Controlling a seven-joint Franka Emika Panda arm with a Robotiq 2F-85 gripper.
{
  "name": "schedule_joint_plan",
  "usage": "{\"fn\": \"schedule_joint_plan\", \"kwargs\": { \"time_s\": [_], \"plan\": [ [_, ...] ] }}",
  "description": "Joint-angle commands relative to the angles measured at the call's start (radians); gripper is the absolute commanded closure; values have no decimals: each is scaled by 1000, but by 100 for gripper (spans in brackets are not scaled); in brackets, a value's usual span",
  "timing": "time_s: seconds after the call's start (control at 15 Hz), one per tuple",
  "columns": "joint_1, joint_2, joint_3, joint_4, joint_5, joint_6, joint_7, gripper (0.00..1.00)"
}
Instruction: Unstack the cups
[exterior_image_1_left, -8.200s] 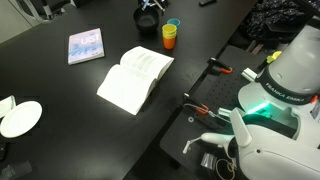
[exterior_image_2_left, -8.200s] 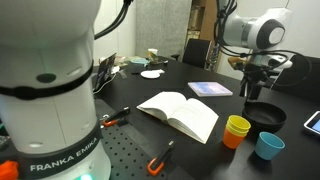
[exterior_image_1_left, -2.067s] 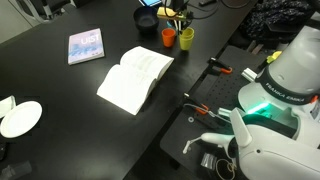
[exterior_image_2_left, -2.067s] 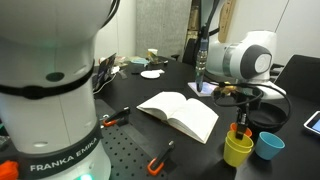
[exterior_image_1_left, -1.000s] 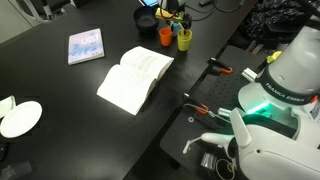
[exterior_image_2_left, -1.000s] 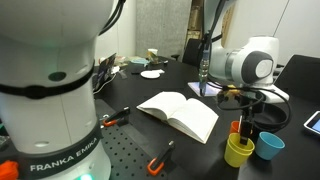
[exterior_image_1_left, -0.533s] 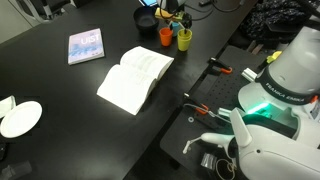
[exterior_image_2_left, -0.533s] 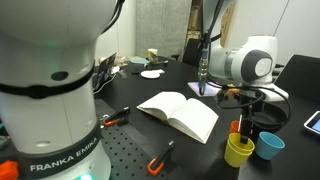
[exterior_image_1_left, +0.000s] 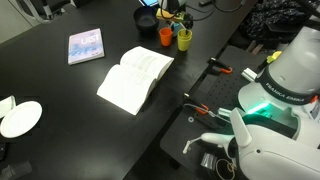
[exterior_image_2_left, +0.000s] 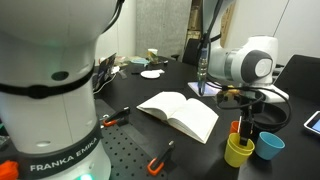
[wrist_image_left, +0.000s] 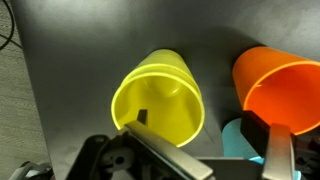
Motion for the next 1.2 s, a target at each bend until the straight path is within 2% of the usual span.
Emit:
{"fn": "schedule_joint_plan", "kwargs": {
  "time_s": [0.0,0.2,0.53,1.13],
  "plan": [
    [25,-27,-22,-24,-3,-12,0,35],
    [33,-34,-34,-30,-9,-15,2,61],
    [69,-50,-68,-43,-30,-24,10,99],
    [108,-139,-114,-63,-100,-81,21,98]
  ]
}}
